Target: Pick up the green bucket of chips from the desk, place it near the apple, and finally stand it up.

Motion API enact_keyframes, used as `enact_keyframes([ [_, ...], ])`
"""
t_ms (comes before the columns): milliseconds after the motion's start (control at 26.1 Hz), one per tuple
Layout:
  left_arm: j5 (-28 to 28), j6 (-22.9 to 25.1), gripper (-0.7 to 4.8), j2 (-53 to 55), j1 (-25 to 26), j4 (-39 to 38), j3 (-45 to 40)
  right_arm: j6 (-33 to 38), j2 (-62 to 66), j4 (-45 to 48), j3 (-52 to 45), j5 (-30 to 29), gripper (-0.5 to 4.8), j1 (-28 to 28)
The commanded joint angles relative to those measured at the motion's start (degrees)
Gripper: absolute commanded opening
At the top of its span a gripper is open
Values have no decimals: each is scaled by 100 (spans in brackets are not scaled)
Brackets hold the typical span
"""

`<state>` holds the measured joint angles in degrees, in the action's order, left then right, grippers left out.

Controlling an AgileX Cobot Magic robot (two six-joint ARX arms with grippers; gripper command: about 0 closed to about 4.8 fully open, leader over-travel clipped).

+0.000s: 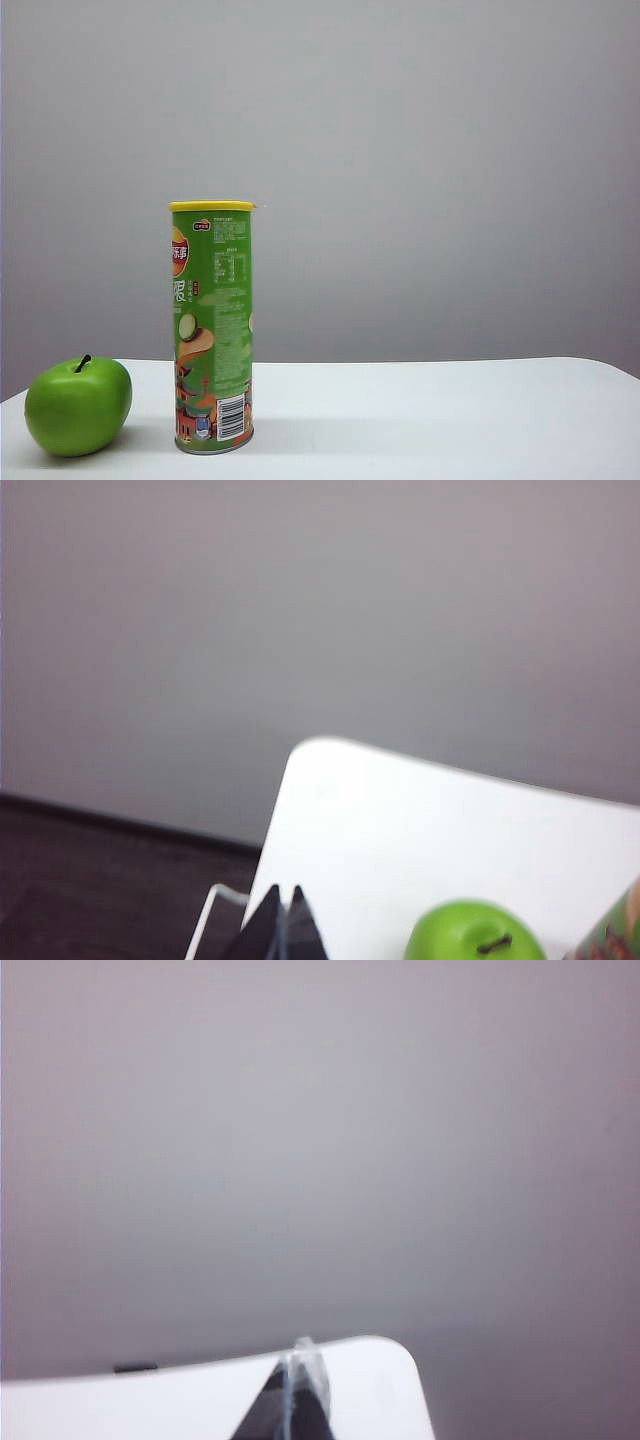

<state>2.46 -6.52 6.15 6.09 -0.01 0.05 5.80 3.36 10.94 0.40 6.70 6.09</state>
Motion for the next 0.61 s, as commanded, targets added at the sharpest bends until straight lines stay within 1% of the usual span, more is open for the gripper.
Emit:
enact_keyframes([
  [38, 31, 341, -5, -13, 4, 131, 31, -177, 4, -278, -35, -28, -1, 0],
  [115, 44, 341, -4, -13, 4, 114, 31, -170, 4, -494, -35, -37, -1, 0],
  [192, 175, 328, -4, -13, 4, -50, 31, -83, 4, -723, -35, -37, -1, 2],
  [230, 262, 308, -4, -13, 4, -129, 31, 72, 7, -787, -35, -22, -1, 0],
  [268, 273, 264, -4, -13, 4, -146, 31, 140, 4, -852, -35, -17, -1, 0],
  [307, 264, 125, -5, -13, 4, -197, 31, 173, 4, -1001, -35, -20, -1, 0],
  [345, 256, 116, -4, -13, 7, -251, 31, 173, 7, -1119, -35, -20, -1, 0],
  [422, 245, 127, -5, -13, 7, -439, 31, 173, 7, -1635, -35, -17, -1, 0],
  [498, 238, 271, -5, -13, 4, -544, 31, 170, 4, -2037, -35, -15, -1, 0],
  [537, 238, 555, -4, -13, 4, -588, 31, 168, 4, -2081, -35, -15, -1, 0],
  [613, 221, 752, -5, -11, 7, -726, 31, 168, 4, -2061, -35, 42, -1, 0],
])
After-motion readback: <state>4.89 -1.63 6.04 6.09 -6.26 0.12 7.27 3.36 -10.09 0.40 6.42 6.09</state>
